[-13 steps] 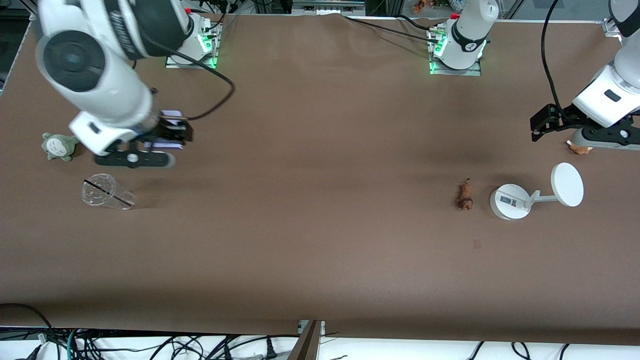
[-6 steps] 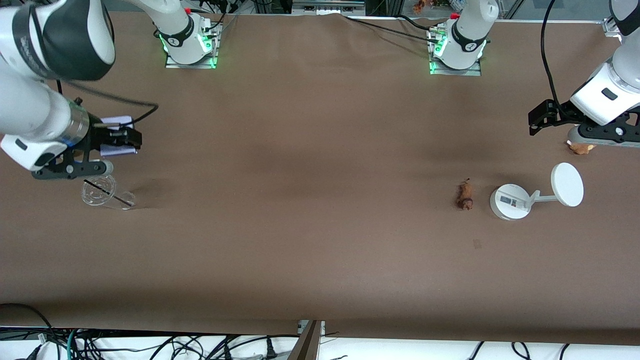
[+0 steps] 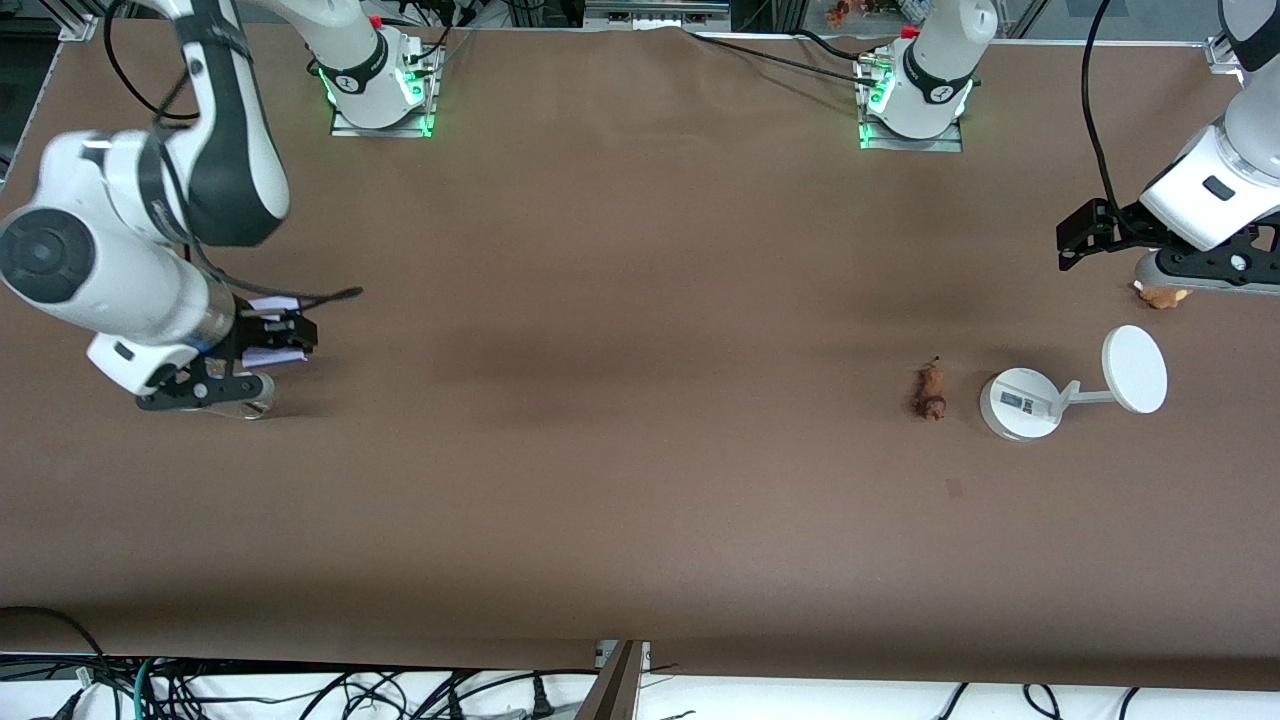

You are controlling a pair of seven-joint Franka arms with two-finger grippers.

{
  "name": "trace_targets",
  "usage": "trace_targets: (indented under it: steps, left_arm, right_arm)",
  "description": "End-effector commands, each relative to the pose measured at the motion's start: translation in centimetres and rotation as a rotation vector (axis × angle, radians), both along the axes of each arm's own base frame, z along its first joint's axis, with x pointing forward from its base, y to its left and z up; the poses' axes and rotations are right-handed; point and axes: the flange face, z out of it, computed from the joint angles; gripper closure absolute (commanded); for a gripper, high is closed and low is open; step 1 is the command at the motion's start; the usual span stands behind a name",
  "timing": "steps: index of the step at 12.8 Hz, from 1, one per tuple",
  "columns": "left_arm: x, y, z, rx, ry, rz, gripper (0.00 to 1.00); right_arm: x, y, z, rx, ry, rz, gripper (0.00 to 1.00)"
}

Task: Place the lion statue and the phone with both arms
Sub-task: 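Carry the white phone with the right gripper toward the clear cup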

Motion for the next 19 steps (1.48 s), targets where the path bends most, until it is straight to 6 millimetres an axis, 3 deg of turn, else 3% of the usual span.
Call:
trace_targets:
  steps: [1, 4, 9, 13, 19]
  left_arm:
    - [-0.5, -0.1, 0.6, -0.018, 0.002, 0.008, 0.00]
    - [-0.8, -0.2, 0.6, -0.018, 0.020, 0.009, 0.00]
    - [-0.7, -0.1, 0.5, -0.018, 0.020, 0.006, 0.00]
    - [-0.7, -0.1, 0.6, -0.018, 0.019, 0.009, 0.00]
    - [-0.8, -0.3, 0.6, -0.018, 0.019, 0.006, 0.00]
  right_arm:
    - [1.2, -1.2, -3.7, 0.006, -0.047, 0.020, 1.00]
    - [1.4, -1.6, -9.3, 0.016, -0.084, 0.021, 1.00]
    - [2.3, -4.5, -16.0, 0.088, -0.092, 0.008, 1.00]
    - [2.5, -5.3, -19.5, 0.076, -0.108, 0.002, 1.00]
    - [2.4, -6.0, -21.8, 0.061, -0.122, -0.011, 1.00]
